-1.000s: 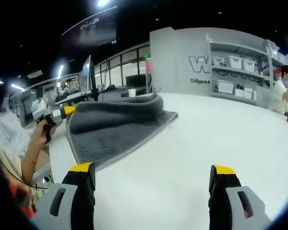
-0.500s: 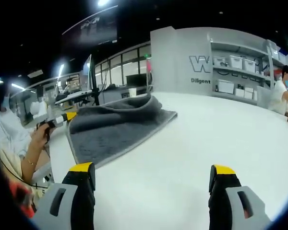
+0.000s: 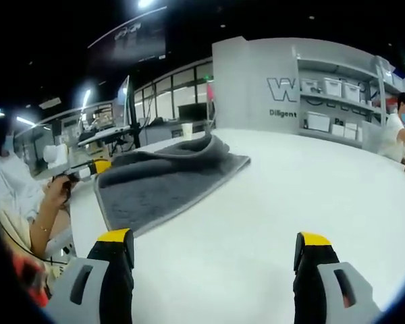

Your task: Open the folded towel by lifting each exposed corner and separating the folded layers until the towel lies flat within the target outline without major curled edges

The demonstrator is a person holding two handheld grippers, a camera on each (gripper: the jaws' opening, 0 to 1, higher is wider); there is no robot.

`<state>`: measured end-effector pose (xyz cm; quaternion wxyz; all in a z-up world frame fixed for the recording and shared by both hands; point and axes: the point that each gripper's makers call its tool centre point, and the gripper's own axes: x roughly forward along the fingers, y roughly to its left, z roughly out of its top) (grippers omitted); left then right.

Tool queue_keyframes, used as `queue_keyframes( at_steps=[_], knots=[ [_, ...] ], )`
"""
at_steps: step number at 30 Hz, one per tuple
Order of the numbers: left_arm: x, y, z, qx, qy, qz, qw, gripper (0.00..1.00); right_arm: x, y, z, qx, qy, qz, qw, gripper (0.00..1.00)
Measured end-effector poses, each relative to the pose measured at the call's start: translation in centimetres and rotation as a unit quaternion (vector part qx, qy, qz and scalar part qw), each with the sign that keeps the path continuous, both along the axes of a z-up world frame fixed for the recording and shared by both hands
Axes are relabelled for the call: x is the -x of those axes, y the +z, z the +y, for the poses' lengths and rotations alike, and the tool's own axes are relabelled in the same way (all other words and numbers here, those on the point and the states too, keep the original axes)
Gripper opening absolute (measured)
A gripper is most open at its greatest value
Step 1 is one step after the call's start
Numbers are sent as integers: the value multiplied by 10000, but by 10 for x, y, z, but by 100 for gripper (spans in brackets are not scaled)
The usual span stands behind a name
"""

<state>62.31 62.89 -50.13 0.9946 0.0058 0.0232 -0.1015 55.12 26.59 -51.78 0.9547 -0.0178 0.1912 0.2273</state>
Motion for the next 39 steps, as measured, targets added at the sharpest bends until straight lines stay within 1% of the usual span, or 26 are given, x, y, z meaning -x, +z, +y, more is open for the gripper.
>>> queue_keyframes(
  at_steps=[3,6,9,10,11,12,13,14,16,18,21,24,28,30,31,33,36,39],
  knots=[
    [1,6,-1,-6,-19,-155,9999,45,0,-1,0,9,2,11,10000,99],
    [2,13,-3,154,-100,-253,9995,59,1,-1,1,17,13,10,10000,99],
    [1,16,-7,265,-211,-279,9990,82,0,-1,2,22,17,12,10000,99],
    [1,17,-8,227,-241,-321,9989,92,0,-1,2,25,17,15,10000,99],
    [1,17,-10,129,-263,-351,9990,98,0,-2,2,30,15,20,10000,99],
    [1,16,-11,23,-262,-354,9990,99,0,-2,2,37,11,26,10000,99],
    [2,16,-13,6,-284,-352,9990,98,0,-2,3,42,12,29,10000,99],
    [2,16,-13,7,-288,-350,9990,99,0,-2,3,43,13,31,10000,99],
    [4,16,-19,121,-431,-306,9985,100,0,-3,3,44,16,37,10000,99],
    [4,17,-21,171,-495,-310,9981,100,0,-3,4,48,26,34,10000,99],
    [6,17,-24,116,-532,-281,9981,100,-1,-3,6,46,42,28,10000,99],
    [7,18,-26,138,-570,-281,9979,100,-4,-3,10,25,67,22,10000,98],
    [7,19,-26,167,-596,-271,9977,99,-9,1,22,-105,130,-54,9998,96],
    [10,20,-27,254,-638,-229,9974,99,-11,0,30,-114,250,-6,9996,95],
    [11,22,-28,304,-660,-256,9970,99,-12,0,33,-115,267,-2,9996,95],
    [11,24,-29,280,-665,-275,9970,99,-18,1,38,-117,299,-28,9995,94],
    [13,25,-31,230,-692,-297,9969,99,-28,7,49,-146,362,-72,9992,89],
    [12,22,-33,275,-753,-235,9965,99,-36,14,59,-183,427,-140,9988,85]
  ],
)
